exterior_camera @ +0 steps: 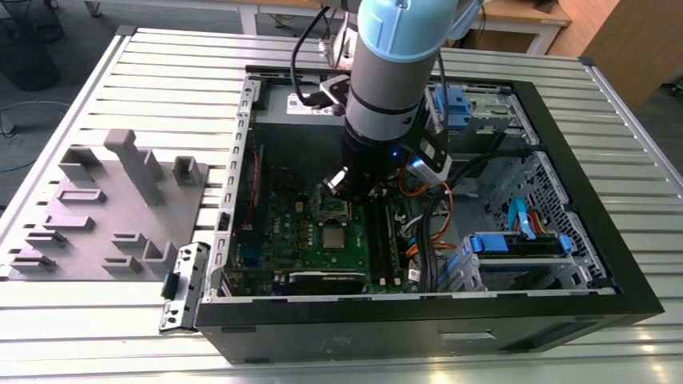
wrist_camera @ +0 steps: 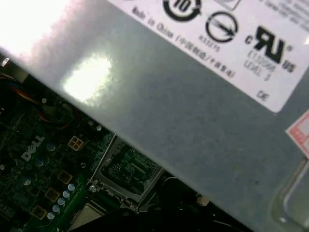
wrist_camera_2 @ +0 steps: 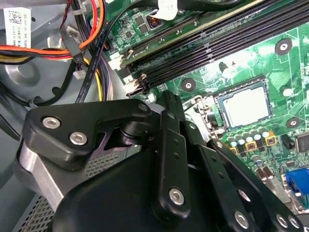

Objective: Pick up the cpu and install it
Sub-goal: 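Close the cpu cover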

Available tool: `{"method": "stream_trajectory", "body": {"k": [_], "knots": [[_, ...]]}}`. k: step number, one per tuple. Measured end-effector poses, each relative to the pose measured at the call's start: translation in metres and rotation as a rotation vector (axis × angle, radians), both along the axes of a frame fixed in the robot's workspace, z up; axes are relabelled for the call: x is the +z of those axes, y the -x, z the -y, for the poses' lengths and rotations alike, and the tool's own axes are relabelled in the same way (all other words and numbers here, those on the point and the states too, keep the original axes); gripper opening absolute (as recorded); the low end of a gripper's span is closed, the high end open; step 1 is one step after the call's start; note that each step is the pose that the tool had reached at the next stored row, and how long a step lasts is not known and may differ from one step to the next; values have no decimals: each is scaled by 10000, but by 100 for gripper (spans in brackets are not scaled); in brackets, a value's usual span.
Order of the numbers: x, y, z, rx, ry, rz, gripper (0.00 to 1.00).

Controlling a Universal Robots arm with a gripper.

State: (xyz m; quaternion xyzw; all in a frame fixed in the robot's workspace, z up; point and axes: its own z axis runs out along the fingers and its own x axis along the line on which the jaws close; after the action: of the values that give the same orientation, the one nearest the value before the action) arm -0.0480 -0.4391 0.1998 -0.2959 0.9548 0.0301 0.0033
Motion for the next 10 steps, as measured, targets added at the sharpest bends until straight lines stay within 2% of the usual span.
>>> {"method": "stream_trajectory", "body": {"k": [1, 6, 10], "knots": [[-11, 32, -1, 0, -52, 2, 11], [-8, 49, 0, 1, -59, 6, 11], [40, 51, 6, -2, -57, 5, 11]]}}
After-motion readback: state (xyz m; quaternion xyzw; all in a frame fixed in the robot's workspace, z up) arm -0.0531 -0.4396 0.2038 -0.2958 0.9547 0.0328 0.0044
